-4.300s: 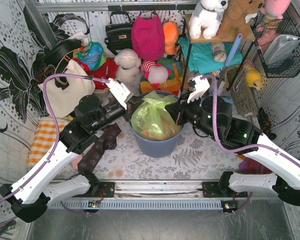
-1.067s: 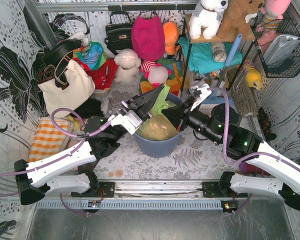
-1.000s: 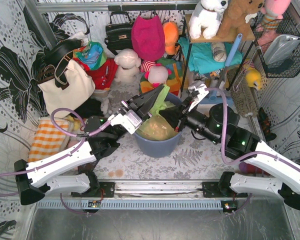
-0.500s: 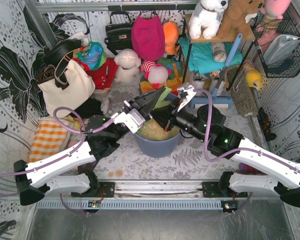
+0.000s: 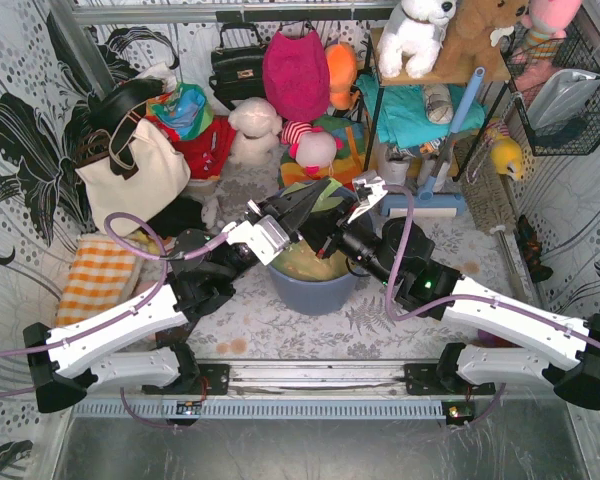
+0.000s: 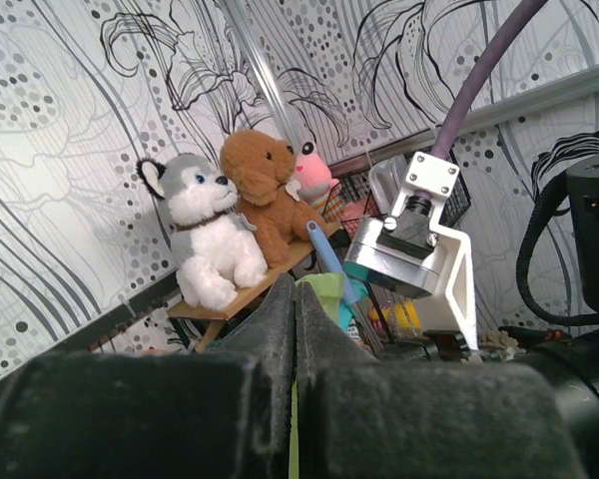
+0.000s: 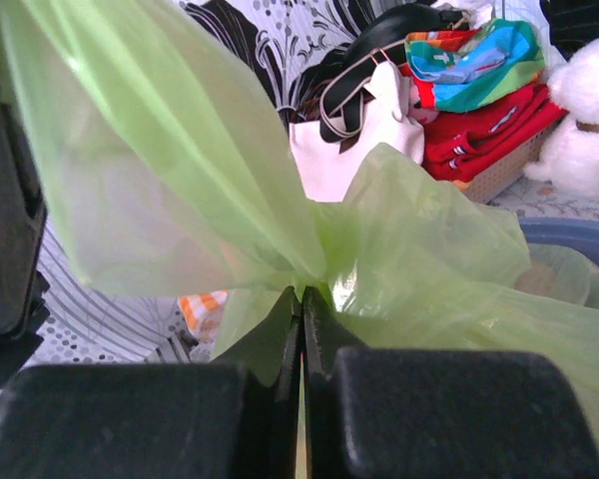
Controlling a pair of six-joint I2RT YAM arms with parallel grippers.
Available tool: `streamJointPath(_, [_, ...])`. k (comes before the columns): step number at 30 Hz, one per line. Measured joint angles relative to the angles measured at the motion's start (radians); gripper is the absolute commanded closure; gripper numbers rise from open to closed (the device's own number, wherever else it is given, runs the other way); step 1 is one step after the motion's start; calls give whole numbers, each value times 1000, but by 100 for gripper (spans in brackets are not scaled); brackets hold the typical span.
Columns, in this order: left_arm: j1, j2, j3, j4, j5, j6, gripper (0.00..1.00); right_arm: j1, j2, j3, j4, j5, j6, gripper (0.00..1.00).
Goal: Tie the trash bag
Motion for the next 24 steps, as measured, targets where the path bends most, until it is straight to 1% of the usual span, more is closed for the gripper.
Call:
streamJointPath(9, [0,10,35,-73,-41,-15,100,0,23,-32,152,-2,54,100])
streamJointPath(16, [0,52,71,-106,-83,-16,100,0,31,-66,201,-6,106,100])
streamJointPath(21, [0,77,87,-122,-87,-19,100,9,79,-66,248,-6,135,100])
streamJointPath(24, [0,79,87,-131,-85,-34,100,25,118,-66,288,25,140,100])
